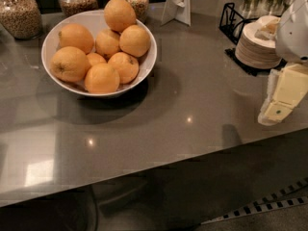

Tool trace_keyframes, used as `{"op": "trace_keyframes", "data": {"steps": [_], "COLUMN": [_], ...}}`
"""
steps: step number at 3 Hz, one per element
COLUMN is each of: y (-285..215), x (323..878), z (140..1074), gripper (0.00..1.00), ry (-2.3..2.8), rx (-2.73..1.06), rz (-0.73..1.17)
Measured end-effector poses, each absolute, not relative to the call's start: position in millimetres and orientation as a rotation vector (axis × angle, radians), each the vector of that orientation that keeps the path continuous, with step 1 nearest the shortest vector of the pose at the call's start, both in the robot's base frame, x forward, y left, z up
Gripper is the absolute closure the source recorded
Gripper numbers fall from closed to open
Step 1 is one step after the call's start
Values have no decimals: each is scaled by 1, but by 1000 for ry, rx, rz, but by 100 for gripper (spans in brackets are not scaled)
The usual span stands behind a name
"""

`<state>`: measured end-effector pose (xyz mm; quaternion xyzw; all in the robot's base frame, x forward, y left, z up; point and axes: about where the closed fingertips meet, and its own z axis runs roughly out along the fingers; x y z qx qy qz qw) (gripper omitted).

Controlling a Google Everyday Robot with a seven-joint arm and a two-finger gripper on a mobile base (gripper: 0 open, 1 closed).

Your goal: Pick orange from white bowl

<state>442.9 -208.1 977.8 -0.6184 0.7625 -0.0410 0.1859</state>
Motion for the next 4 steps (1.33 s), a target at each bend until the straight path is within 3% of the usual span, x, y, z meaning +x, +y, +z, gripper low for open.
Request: {"op": "trace_keyframes", "data": {"steps": [2, 4], "y": [-137, -125], "x": [467, 484], "z": [990, 998], "gripper": [0, 0], "ry": [1759, 1667], "rx": [-1886, -1896], "rz": [-55, -105]}}
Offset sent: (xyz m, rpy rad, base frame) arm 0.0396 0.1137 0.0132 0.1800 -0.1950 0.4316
